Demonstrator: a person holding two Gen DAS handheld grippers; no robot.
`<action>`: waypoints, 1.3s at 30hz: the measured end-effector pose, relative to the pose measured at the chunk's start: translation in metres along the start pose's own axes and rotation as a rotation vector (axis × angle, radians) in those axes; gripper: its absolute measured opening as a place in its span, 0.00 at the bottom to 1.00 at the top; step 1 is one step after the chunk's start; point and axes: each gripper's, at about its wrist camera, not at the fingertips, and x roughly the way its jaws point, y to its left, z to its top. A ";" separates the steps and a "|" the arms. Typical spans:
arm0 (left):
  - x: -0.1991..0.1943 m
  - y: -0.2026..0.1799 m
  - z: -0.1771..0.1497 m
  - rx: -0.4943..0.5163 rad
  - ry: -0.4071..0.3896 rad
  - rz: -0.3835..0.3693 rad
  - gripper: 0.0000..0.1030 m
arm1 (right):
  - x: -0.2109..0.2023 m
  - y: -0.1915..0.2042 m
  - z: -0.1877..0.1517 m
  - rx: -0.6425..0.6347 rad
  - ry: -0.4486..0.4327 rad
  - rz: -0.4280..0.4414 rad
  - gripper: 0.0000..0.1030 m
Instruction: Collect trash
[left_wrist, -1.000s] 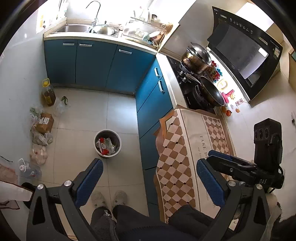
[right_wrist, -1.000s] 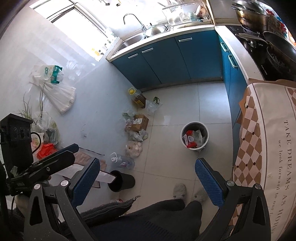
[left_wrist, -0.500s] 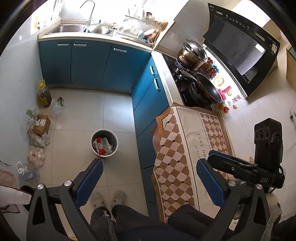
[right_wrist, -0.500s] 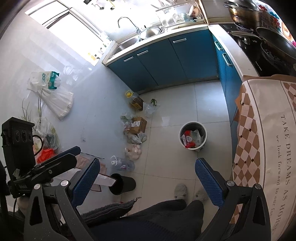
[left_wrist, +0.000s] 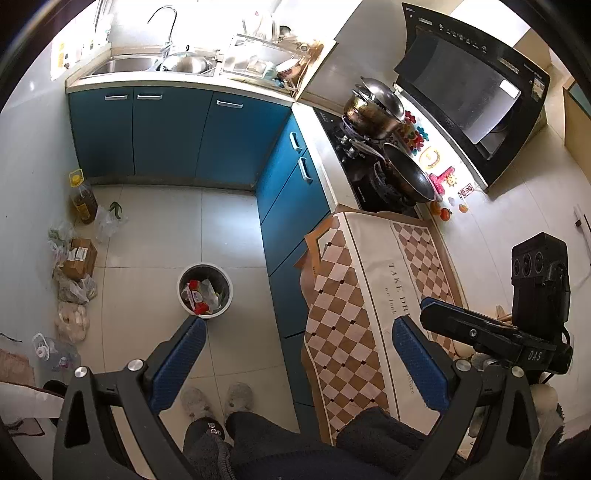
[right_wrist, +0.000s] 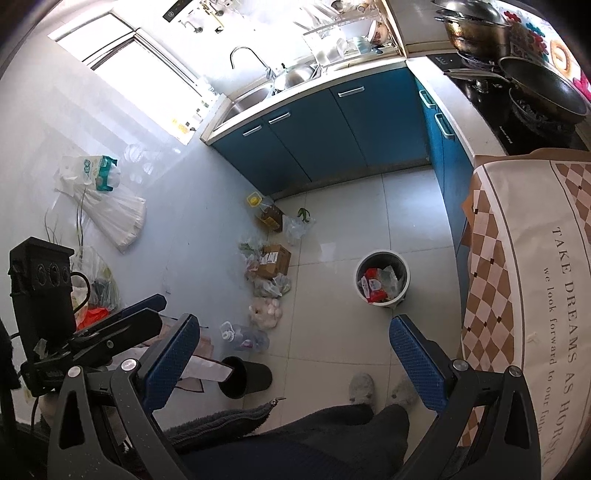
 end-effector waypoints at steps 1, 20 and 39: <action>-0.001 0.000 0.000 0.001 -0.001 0.000 1.00 | 0.000 0.000 0.000 0.001 -0.001 0.000 1.00; -0.005 -0.001 0.006 0.009 -0.007 0.003 1.00 | -0.005 0.000 0.001 -0.014 0.006 0.009 1.00; -0.008 0.004 0.009 0.017 -0.008 0.000 1.00 | 0.001 0.005 -0.003 -0.035 0.019 0.024 1.00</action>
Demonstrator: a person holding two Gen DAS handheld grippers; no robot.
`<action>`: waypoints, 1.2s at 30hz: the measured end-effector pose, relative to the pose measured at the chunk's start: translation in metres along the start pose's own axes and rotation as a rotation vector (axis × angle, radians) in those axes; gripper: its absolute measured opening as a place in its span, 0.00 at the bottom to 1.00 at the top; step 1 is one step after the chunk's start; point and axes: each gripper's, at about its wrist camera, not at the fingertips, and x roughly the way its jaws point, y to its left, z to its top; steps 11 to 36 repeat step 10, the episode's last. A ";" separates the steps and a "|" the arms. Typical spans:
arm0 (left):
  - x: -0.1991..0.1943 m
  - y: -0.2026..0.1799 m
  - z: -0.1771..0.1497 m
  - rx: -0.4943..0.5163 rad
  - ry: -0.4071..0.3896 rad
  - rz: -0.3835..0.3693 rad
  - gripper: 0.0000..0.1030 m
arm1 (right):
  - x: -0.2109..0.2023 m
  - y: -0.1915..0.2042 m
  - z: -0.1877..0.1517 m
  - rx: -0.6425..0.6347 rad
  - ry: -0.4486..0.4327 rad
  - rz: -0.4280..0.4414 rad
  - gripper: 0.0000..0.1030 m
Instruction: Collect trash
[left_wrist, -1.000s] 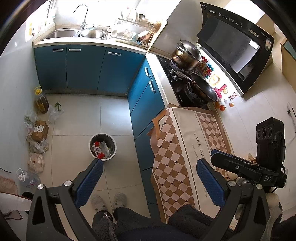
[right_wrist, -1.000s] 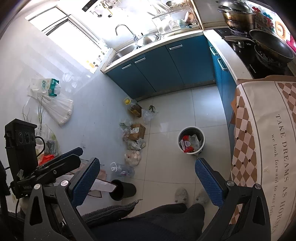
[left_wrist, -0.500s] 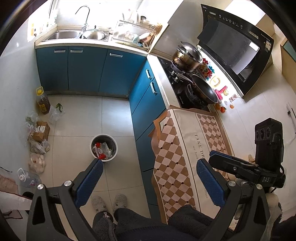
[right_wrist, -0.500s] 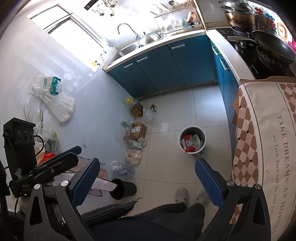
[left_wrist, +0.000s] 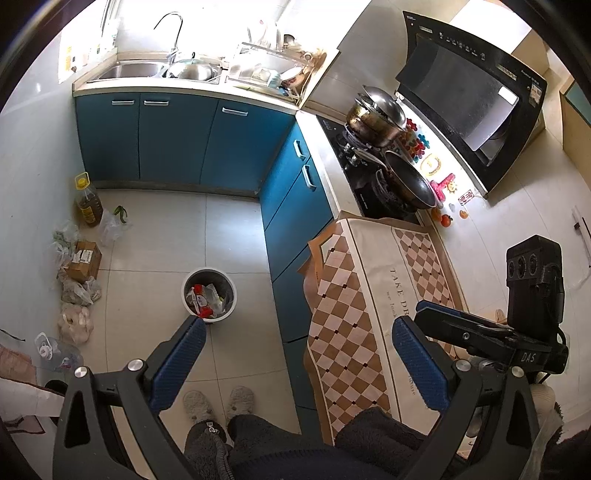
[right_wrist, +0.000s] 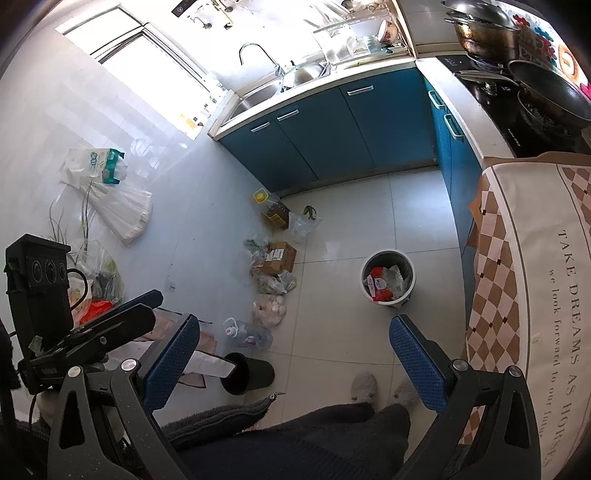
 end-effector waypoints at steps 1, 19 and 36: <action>0.000 0.000 0.000 0.000 -0.001 0.001 1.00 | 0.001 0.000 0.000 -0.002 0.001 0.001 1.00; -0.002 0.003 0.003 0.003 -0.002 0.000 1.00 | 0.002 0.002 -0.002 -0.019 0.006 0.007 1.00; -0.002 0.003 0.003 0.003 -0.002 0.000 1.00 | 0.002 0.002 -0.002 -0.019 0.006 0.007 1.00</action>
